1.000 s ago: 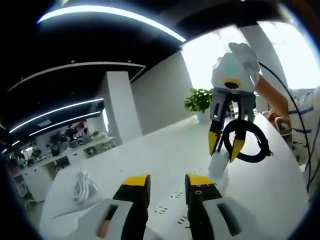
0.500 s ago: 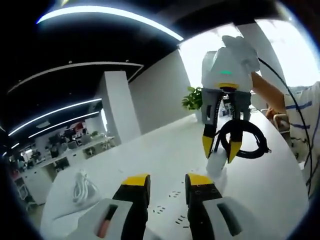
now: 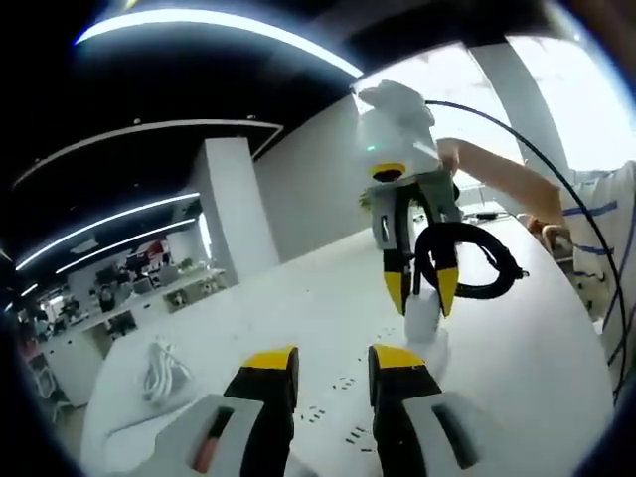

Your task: Straighten the power strip on the desk, plug the charger into it

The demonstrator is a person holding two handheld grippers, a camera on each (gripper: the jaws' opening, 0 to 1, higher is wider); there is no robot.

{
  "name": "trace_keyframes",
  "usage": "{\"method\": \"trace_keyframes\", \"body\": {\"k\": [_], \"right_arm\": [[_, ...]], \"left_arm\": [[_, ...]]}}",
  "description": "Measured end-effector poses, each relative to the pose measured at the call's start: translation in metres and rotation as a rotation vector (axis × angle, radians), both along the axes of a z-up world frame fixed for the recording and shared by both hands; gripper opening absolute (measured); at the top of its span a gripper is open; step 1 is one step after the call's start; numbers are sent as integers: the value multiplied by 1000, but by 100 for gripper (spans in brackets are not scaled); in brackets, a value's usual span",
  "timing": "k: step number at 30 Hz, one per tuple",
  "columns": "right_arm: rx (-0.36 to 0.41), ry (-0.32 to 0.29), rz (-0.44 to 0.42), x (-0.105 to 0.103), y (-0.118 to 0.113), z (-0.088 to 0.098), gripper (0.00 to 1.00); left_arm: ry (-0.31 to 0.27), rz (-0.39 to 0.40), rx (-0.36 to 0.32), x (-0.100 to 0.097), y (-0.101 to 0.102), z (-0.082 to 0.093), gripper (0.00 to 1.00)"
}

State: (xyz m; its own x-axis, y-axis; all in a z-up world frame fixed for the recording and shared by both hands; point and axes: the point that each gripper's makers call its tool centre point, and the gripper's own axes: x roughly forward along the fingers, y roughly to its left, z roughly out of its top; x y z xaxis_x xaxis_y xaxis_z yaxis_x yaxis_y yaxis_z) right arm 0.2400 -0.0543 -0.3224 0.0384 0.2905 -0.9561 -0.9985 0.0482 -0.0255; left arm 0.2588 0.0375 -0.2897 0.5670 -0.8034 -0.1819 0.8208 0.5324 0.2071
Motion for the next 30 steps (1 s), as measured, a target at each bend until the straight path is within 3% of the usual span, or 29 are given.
{"method": "trace_keyframes", "body": {"k": [12, 17, 21, 26, 30], "right_arm": [[-93, -16, 25, -5, 5, -4, 23], [-99, -9, 10, -4, 2, -4, 24], [-115, -8, 2, -4, 3, -6, 24], [-133, -4, -4, -3, 0, -7, 24], [-129, 2, -14, -3, -2, -9, 25]], "left_arm": [[-19, 34, 21, 9, 10, 4, 27], [-21, 47, 19, 12, 11, 5, 27], [-58, 90, 63, 18, 15, 3, 27], [-42, 110, 86, 24, 18, -4, 27], [-50, 101, 78, 17, 12, 0, 27]]}}
